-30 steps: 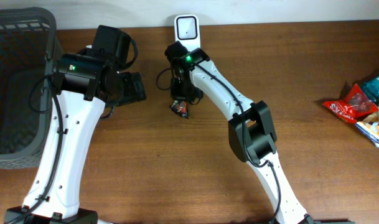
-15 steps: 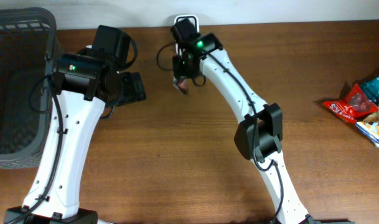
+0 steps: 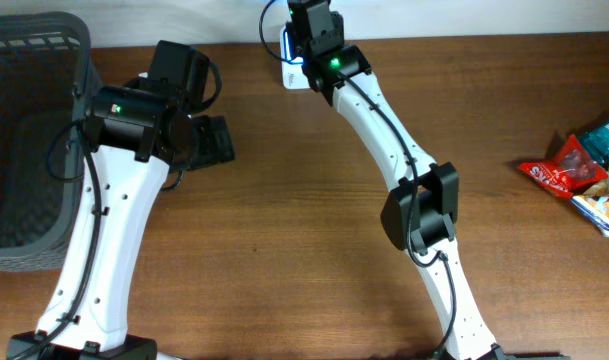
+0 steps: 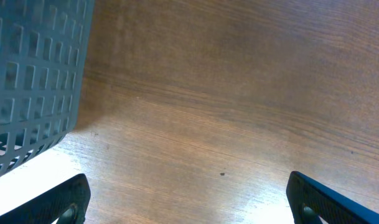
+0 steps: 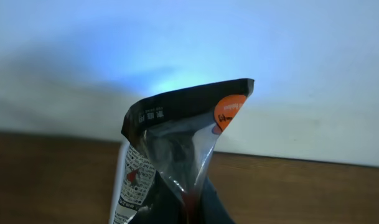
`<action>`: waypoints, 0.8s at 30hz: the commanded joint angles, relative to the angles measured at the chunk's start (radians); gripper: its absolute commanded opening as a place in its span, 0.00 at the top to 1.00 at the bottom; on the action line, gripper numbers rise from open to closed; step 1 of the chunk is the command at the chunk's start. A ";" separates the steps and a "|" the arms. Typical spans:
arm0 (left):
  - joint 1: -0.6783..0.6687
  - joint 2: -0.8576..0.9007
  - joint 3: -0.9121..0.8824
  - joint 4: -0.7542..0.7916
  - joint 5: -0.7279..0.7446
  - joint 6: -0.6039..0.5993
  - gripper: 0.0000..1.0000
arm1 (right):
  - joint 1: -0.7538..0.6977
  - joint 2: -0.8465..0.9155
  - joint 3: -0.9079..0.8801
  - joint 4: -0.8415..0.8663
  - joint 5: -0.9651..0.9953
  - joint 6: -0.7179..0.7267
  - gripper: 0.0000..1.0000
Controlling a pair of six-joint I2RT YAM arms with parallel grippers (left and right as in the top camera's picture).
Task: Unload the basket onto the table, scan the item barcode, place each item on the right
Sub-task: 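Lift the dark item and hold it under the scanner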
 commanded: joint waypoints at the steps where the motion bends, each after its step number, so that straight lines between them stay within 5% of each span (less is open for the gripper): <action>1: 0.000 -0.004 0.003 0.002 -0.011 0.016 0.01 | 0.005 0.051 -0.006 -0.005 0.045 -0.121 0.96; 10: 0.000 -0.004 0.003 0.002 -0.011 0.016 0.01 | 0.005 0.061 0.002 -0.022 0.087 -0.180 0.96; 15: 0.000 -0.004 0.003 0.002 -0.011 0.016 0.01 | -0.053 -0.069 0.043 -0.146 0.147 -0.045 0.96; 24: 0.000 -0.004 0.003 0.002 -0.011 0.016 0.01 | -0.565 -0.171 0.036 -0.788 0.147 0.184 0.96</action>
